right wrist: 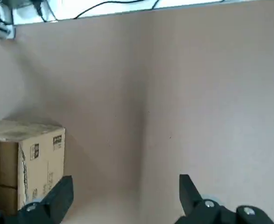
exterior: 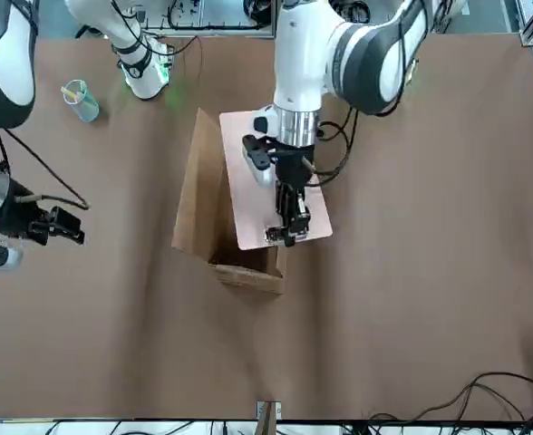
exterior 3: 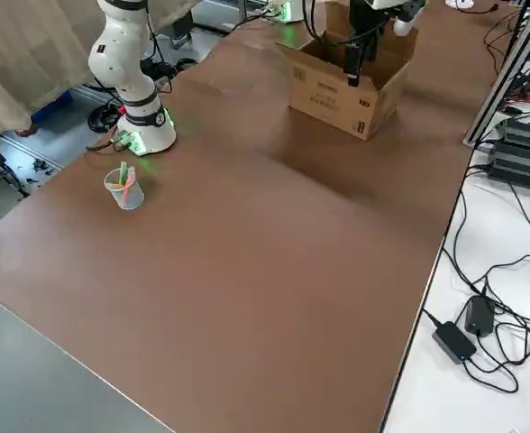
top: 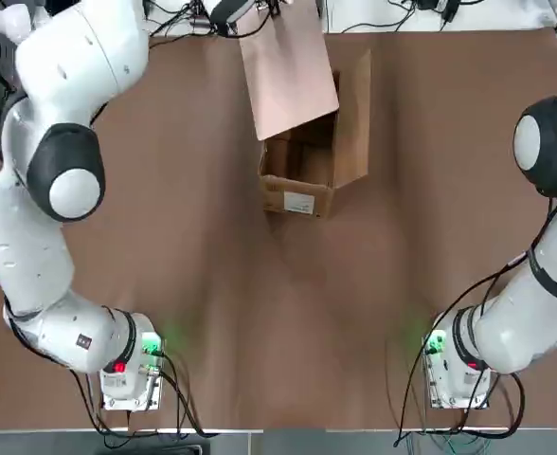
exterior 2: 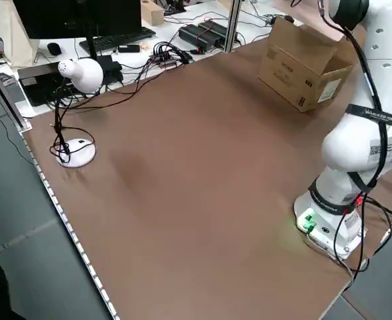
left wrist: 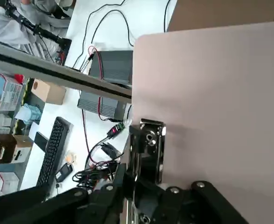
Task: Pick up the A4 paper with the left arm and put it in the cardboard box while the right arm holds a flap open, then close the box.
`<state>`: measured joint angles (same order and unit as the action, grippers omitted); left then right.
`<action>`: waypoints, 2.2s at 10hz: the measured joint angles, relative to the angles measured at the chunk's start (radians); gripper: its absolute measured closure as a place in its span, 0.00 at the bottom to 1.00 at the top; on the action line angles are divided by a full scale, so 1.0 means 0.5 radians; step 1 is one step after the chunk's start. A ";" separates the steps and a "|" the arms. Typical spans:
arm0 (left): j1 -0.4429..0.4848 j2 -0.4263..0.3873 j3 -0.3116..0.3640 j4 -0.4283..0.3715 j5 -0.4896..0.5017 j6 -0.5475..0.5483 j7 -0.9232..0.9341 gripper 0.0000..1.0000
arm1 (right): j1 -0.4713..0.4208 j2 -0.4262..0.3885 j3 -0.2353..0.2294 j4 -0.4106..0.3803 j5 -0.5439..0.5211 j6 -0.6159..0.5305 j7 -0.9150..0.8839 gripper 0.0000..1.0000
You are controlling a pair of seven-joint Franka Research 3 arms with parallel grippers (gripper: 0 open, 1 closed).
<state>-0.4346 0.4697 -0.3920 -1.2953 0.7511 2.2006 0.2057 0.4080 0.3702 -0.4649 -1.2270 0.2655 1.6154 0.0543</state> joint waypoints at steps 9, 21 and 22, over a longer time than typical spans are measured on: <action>-0.435 0.198 0.393 0.191 0.000 0.053 -0.114 0.97 | 0.000 -0.001 -0.030 0.000 0.000 -0.006 0.354 0.00; -0.676 0.327 0.638 0.360 0.000 0.134 0.036 0.97 | -0.001 -0.001 -0.037 0.000 0.000 -0.007 0.396 0.00; -0.688 0.356 0.649 0.389 0.000 0.134 0.036 0.97 | -0.001 -0.001 -0.038 0.000 0.000 -0.007 0.401 0.00</action>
<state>-0.7786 0.6477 -0.0676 -1.1009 0.7513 2.2675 0.2238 0.4075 0.3699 -0.4841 -1.2271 0.2656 1.6118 0.2550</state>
